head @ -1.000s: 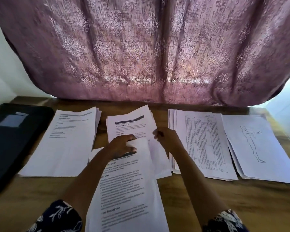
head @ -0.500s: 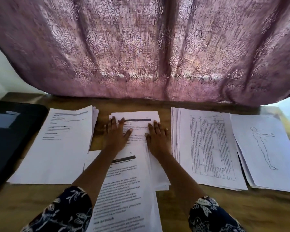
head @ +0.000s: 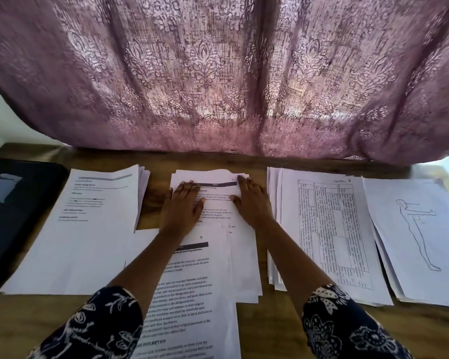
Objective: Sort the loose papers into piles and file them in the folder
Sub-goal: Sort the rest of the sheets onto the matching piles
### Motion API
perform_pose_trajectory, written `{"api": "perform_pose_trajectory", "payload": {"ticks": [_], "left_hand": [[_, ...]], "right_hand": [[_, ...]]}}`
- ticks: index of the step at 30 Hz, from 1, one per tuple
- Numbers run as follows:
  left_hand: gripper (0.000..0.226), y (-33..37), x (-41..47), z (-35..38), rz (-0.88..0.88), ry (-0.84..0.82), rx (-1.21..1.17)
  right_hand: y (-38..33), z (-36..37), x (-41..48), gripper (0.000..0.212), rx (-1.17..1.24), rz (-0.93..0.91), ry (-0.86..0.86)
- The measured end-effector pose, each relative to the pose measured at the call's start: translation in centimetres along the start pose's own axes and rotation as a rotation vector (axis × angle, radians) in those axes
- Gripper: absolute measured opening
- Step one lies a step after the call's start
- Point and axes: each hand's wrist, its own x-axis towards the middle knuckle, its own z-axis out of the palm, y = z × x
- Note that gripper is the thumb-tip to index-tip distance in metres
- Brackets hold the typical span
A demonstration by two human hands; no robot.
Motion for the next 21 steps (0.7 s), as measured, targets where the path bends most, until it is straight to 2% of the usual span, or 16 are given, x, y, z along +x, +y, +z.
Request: {"api": "perform_pose_trajectory", "payload": {"ticks": [3, 5, 7, 8, 10, 13, 15, 17, 18, 19, 21], "left_hand": [[0.054, 0.0, -0.1, -0.2, 0.017, 0.043, -0.020], [0.060, 0.1, -0.2, -0.4, 0.050, 0.076, -0.035], [0.064, 0.2, -0.3, -0.6, 0.076, 0.110, -0.084], [0.064, 0.3, -0.4, -0.8, 0.092, 0.132, -0.117], [0.064, 0.2, -0.7, -1.0, 0.159, 0.182, -0.164], [0.063, -0.1, -0.5, -0.8, 0.246, 0.172, -0.158], [0.064, -0.3, -0.3, -0.3, 0.271, 0.085, -0.140], [0.076, -0.4, -0.1, -0.1, 0.262, -0.015, -0.140], [0.080, -0.4, -0.1, 0.0, 0.246, -0.050, -0.154], [0.080, -0.4, -0.1, -0.1, 0.229, -0.072, -0.166], [0.074, -0.2, -0.1, -0.4, 0.204, -0.076, -0.172]], "right_hand": [[-1.6, -1.0, -1.2, 0.056, 0.068, 0.040, 0.079], [-2.5, -1.5, -2.5, 0.055, 0.176, 0.051, 0.207], [-3.0, -0.9, -3.6, 0.069, 0.151, -0.045, 0.334], [-2.9, -0.4, -3.9, 0.081, 0.100, -0.112, 0.339], [-2.4, 0.5, -4.1, 0.091, 0.027, -0.268, 0.245], [-1.5, 0.5, -4.2, 0.068, 0.022, -0.349, -0.028], [-1.2, 0.3, -4.7, 0.052, 0.186, -0.293, -0.128], [-1.2, -0.4, -4.7, 0.038, 0.433, -0.161, -0.028], [-0.9, -0.7, -4.2, 0.034, 0.468, -0.098, 0.052], [-0.4, -1.1, -3.7, 0.033, 0.402, -0.051, 0.104], [0.5, -1.4, -2.7, 0.048, 0.199, -0.003, 0.096]]}}
